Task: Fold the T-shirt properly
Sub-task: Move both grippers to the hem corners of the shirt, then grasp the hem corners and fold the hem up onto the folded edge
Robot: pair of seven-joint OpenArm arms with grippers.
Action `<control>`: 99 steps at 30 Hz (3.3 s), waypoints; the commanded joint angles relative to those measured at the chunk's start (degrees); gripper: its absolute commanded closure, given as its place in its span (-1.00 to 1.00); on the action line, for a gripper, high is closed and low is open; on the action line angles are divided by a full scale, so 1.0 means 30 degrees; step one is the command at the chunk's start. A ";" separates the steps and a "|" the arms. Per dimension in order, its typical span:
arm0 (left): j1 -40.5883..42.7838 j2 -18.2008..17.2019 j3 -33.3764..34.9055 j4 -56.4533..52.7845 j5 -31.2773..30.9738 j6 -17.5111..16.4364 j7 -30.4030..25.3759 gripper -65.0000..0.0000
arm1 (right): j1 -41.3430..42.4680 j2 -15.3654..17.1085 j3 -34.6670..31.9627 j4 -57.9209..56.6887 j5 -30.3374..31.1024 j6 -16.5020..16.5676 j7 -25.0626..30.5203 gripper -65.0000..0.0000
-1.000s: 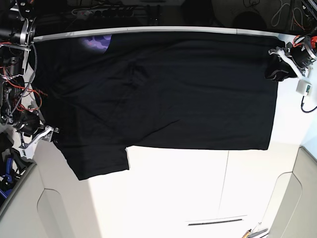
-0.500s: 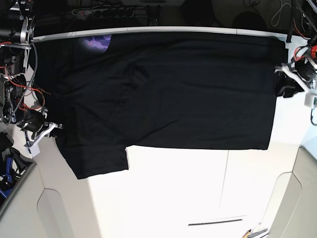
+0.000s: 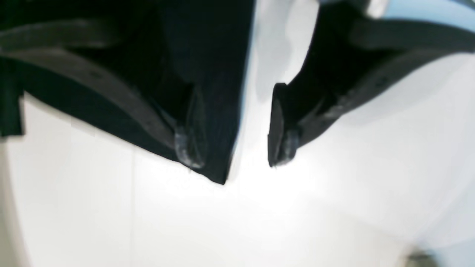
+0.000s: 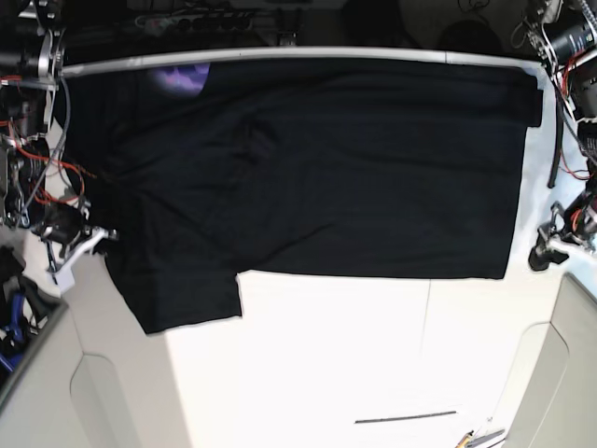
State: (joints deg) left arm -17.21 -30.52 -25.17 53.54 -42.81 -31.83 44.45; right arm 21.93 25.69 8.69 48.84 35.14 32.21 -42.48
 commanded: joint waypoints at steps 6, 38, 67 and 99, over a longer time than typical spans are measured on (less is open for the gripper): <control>-0.3803 -0.0342 0.2994 -0.4692 0.0947 -0.0102 -0.1902 0.07 | 0.0408 0.0313 0.0044 0.0219 -0.0022 0.0051 0.0160 1.00; -0.4393 -0.1712 0.5202 -0.3206 -0.1129 -0.1705 0.0007 1.00 | 0.0350 0.0321 0.0991 0.7628 0.1231 0.0051 -0.5100 1.00; 0.2849 -0.2266 -0.0641 0.4539 -0.7839 -0.2722 0.6171 1.00 | -0.7191 0.0379 0.6353 1.6385 0.5472 0.1049 -0.7839 1.00; 0.9923 -0.2266 -0.3636 0.6900 -0.9544 -0.2722 0.8699 1.00 | -1.2932 0.0415 1.0047 1.7085 0.4983 0.0685 -0.9996 1.00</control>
State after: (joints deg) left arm 13.06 -35.55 -35.53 73.41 -70.15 -39.48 71.55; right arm -16.86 25.69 38.13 99.26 50.26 34.48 -72.90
